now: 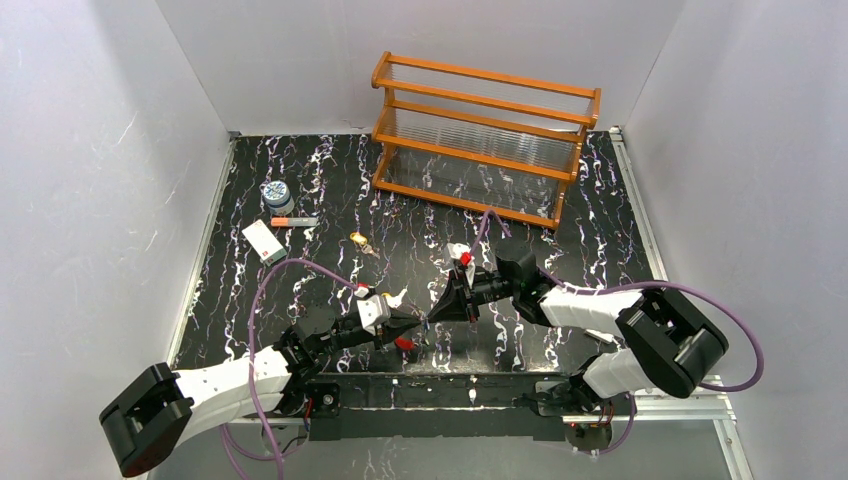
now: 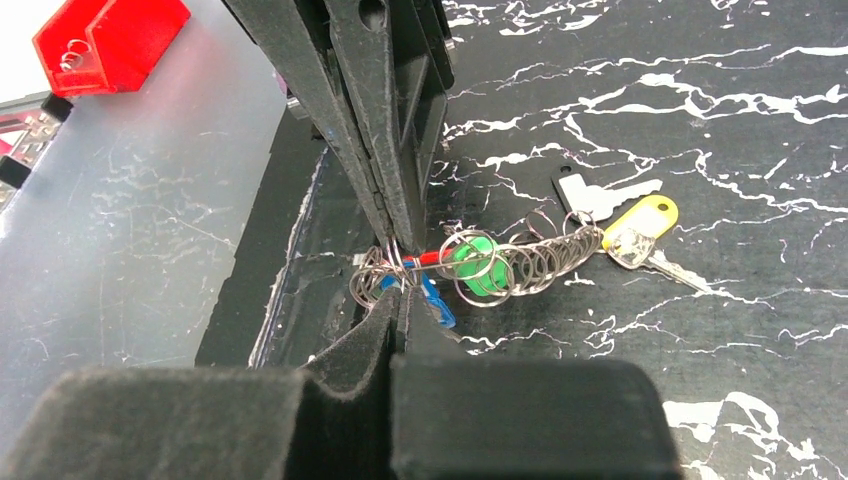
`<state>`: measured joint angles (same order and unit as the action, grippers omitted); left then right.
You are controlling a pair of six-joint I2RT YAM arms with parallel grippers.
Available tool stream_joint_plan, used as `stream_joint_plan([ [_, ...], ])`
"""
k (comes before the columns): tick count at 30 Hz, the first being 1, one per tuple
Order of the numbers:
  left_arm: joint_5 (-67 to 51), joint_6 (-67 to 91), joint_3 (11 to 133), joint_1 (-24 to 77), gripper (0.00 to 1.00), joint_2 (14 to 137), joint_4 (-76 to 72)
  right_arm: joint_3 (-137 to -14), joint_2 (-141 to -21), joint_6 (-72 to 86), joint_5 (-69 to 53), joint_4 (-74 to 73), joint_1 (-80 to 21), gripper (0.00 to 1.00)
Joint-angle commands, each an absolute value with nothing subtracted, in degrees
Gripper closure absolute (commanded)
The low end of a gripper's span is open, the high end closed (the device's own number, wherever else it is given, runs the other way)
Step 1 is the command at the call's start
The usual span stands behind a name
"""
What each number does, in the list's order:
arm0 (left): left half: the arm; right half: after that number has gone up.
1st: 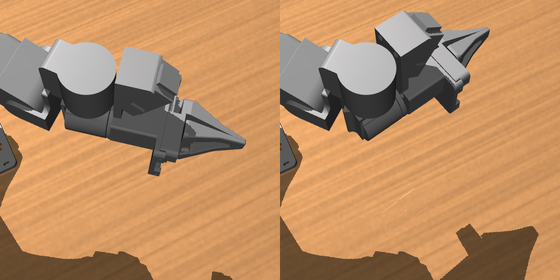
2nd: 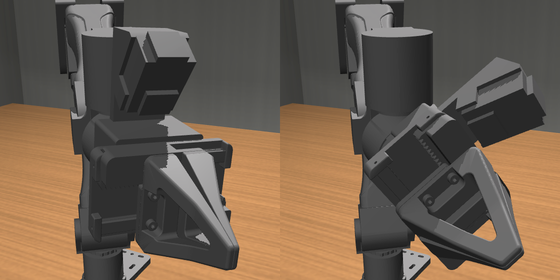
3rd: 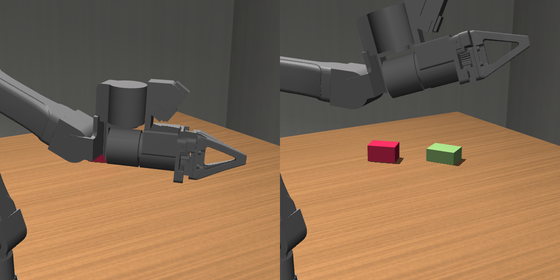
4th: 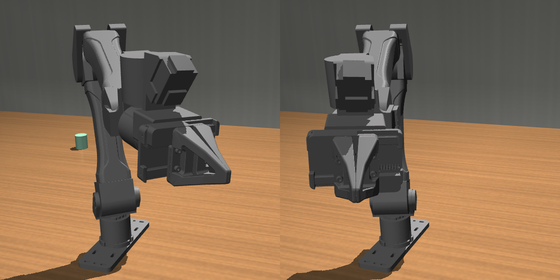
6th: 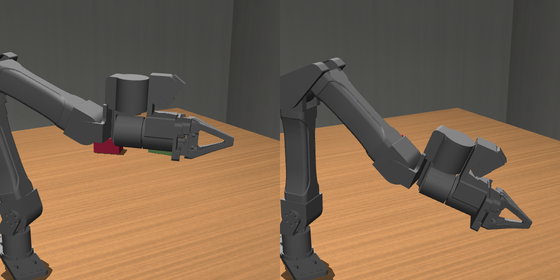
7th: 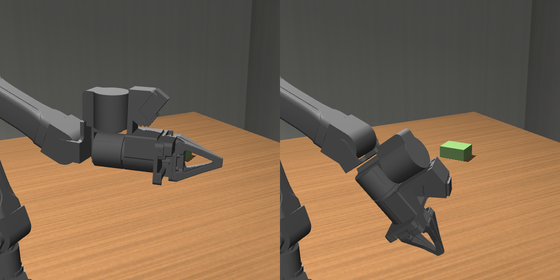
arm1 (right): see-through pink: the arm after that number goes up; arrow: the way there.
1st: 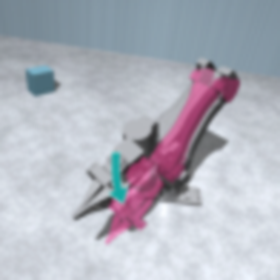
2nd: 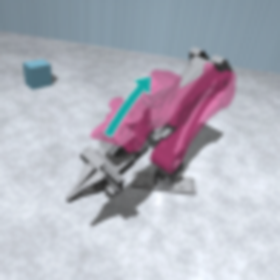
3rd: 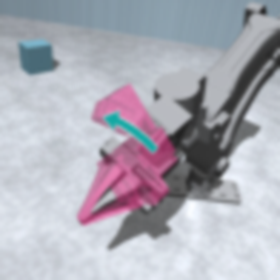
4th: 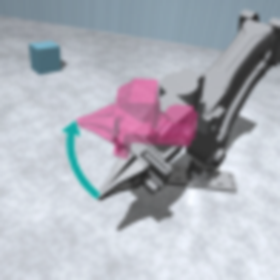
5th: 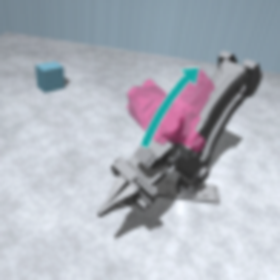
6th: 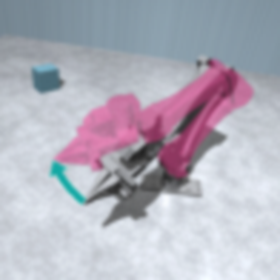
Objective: Put the keys on the keyring
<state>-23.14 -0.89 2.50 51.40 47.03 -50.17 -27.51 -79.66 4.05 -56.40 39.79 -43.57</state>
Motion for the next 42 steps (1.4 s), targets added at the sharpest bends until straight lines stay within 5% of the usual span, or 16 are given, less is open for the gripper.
stream_joint_plan([
  [1, -23.7, -1.6, 3.8, 51.6, 1.0, 45.7, -52.5, -26.6, -78.4, 1.5, -53.7, 38.1, -43.4, 0.99],
  [15, -24.7, -2.3, 4.3, 51.6, 1.0, 45.3, -52.5, -27.8, -81.5, 1.8, -51.4, 38.6, -43.7, 0.97],
  [23, -24.7, -2.1, 3.9, 51.6, 1.0, 44.6, -52.5, -25.3, -74.5, 2.3, -48.6, 40.6, -43.7, 0.53],
  [27, -24.9, -2.0, 4.0, 51.6, 1.0, 44.6, -52.5, -24.2, -71.3, 2.0, -49.8, 42.3, -43.7, 0.4],
  [34, -25.3, -1.8, 4.1, 51.6, 1.0, 44.6, -52.5, -26.1, -74.2, 2.2, -53.3, 43.7, -45.2, 0.4],
  [42, -25.5, -1.2, 4.0, 51.6, 1.0, 44.2, -52.5, -27.4, -76.7, 1.9, -52.4, 44.3, -46.4, 0.52],
])
